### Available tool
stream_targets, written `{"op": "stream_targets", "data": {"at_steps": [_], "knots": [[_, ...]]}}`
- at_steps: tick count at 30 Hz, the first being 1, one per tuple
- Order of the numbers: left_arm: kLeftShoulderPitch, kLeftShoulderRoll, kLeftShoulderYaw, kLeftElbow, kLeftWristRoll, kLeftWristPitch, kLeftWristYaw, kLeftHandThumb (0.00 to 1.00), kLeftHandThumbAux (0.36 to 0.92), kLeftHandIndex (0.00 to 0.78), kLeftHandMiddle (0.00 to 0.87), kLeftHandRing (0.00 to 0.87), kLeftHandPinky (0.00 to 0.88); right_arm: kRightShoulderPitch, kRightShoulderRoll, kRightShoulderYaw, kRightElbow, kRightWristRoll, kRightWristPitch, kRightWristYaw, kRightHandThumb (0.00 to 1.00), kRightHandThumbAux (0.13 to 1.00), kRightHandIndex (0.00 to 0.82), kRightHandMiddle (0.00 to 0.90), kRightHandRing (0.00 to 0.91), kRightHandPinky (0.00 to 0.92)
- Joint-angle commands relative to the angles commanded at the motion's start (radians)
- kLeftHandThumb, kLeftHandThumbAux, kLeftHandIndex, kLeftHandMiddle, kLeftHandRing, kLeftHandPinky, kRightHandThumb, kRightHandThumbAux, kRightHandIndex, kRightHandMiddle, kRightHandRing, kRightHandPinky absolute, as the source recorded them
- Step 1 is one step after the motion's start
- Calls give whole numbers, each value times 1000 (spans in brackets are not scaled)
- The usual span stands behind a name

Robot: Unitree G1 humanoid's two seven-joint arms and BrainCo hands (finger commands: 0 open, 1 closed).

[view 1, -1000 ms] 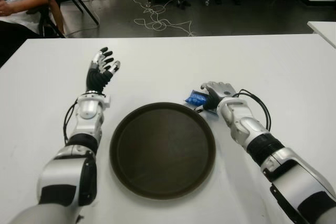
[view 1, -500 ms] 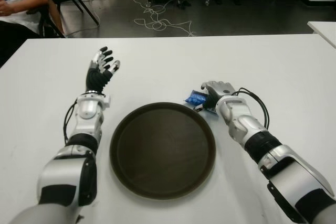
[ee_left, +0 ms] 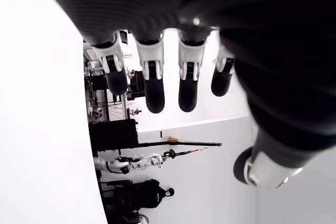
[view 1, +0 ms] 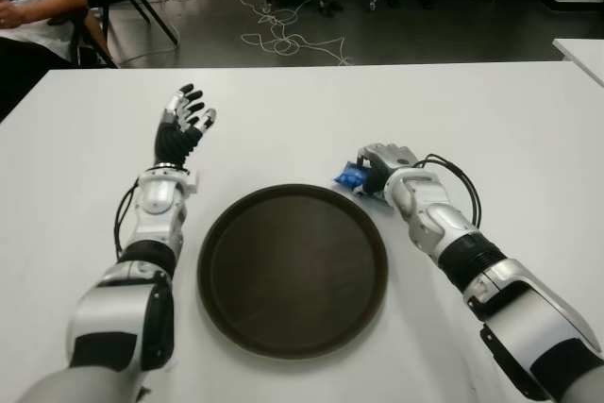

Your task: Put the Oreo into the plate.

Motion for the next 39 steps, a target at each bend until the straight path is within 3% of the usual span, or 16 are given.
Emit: {"op": "stream_targets", "data": {"at_steps": [3, 8, 15, 39], "knots": [[0, -1, 3, -1, -4, 1, -1, 81, 675, 111, 168, 122, 83, 5, -3, -9, -12, 6, -2, -2, 634, 723, 435, 553, 511, 567], [0, -4, 10, -2, -14, 4, -5, 78, 675, 116, 173, 125, 82, 10, -7, -17, -24, 13, -4, -6, 685, 721, 431, 587, 560, 587], [2, -5, 11, -4, -19, -3, -2, 70, 664, 100, 155, 115, 84, 16, -14, -26, -31, 20, -21, -29, 695, 721, 431, 619, 626, 633], [1, -6, 12, -2, -22, 1, -2, 81, 644, 107, 160, 116, 76, 11, -30, -35, -22, 39, -57, -47, 694, 722, 432, 674, 682, 682]]}}
